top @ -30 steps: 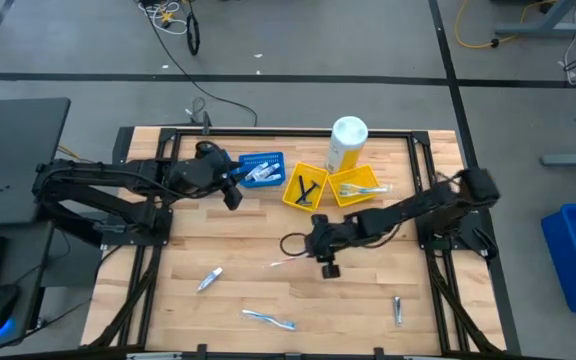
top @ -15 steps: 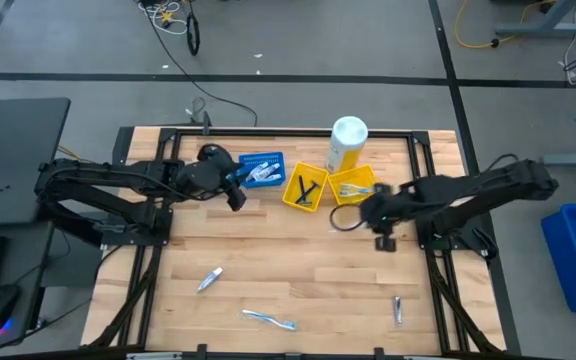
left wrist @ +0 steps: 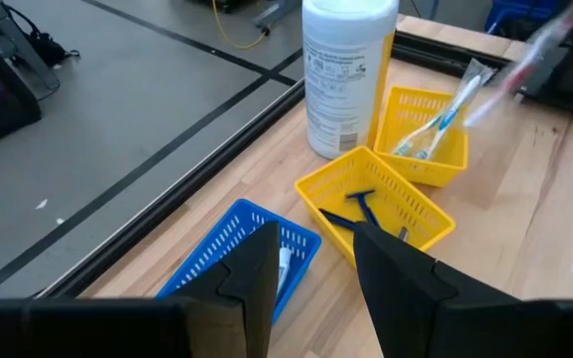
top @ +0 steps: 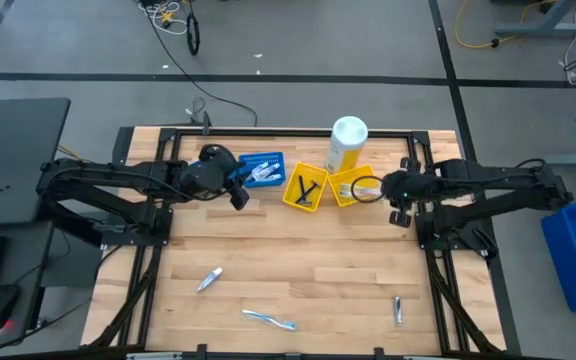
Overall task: Pick & Place Travel size toiletries
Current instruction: Put the red toothbrush into the right yellow bin, then put the silver nail cutter into the left blue bin
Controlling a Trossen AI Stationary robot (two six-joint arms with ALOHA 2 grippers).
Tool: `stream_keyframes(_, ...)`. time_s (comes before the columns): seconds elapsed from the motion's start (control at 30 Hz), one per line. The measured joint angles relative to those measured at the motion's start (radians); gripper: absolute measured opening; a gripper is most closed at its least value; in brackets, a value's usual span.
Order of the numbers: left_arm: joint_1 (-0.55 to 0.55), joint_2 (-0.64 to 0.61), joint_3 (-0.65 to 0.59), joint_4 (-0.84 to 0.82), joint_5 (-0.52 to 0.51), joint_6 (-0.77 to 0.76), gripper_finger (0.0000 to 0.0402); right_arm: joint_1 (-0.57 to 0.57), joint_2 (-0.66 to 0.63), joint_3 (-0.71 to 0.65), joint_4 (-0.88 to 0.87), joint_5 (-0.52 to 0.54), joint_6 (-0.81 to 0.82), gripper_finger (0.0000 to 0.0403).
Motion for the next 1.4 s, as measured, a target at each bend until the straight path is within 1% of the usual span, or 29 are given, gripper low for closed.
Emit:
stream_keyframes(0.13, 0.0, 0.001, 0.0, 0.005, -0.008, 0.0, 0.0139, -0.089, 0.03, 0.0, 0.018, -0.002, -0.048, 0.0097)
stream_keyframes(0.27, 0.0, 0.001, 0.0, 0.006, -0.014, 0.0, 0.0139, -0.172, 0.091, 0.0, 0.044, -0.022, -0.104, 0.0098)
stream_keyframes(0.4, 0.0, 0.001, 0.0, 0.006, -0.014, 0.0, 0.0139, -0.237, 0.17, -0.001, 0.132, -0.107, -0.191, 0.0098)
stream_keyframes(0.57, 0.0, 0.001, 0.0, 0.005, -0.011, 0.0, 0.0139, -0.305, 0.269, -0.003, 0.202, -0.119, -0.27, 0.0098)
stream_keyframes(0.77, 0.0, 0.001, 0.0, 0.005, 0.034, 0.041, 0.0139, -0.396, 0.348, -0.003, 0.229, -0.217, -0.339, 0.0104)
stream_keyframes(0.83, 0.0, 0.001, 0.0, 0.005, 0.035, 0.049, 0.0139, -0.42, 0.361, -0.003, 0.236, -0.223, -0.334, 0.0108)
stream_keyframes(0.93, 0.0, 0.001, 0.0, 0.004, 0.035, 0.056, 0.0139, -0.45, 0.372, -0.003, 0.236, -0.222, -0.332, 0.0124)
stream_keyframes(1.07, 0.0, 0.001, 0.0, -0.002, 0.035, 0.057, 0.0139, -0.472, 0.372, -0.003, 0.238, -0.218, -0.343, 0.016)
stream_keyframes(1.1, 0.0, 0.001, 0.0, -0.006, 0.035, 0.057, 0.0139, -0.475, 0.372, -0.003, 0.238, -0.2, -0.347, 0.017)
stream_keyframes(1.23, 0.0, 0.001, 0.0, -0.011, 0.035, 0.057, 0.0139, -0.477, 0.372, -0.003, 0.24, -0.05, -0.35, 0.0207)
stream_keyframes(1.27, 0.0, 0.001, 0.0, -0.011, 0.035, 0.057, 0.0139, -0.477, 0.372, -0.003, 0.244, -0.033, -0.35, 0.0214)
stream_keyframes(1.33, 0.0, 0.001, 0.0, -0.012, 0.035, 0.057, 0.0139, -0.477, 0.372, -0.003, 0.261, -0.041, -0.349, 0.0224)
stream_keyframes(1.4, 0.0, 0.001, 0.0, -0.013, 0.035, 0.057, 0.0139, -0.473, 0.372, -0.003, 0.302, -0.083, -0.342, 0.0231)
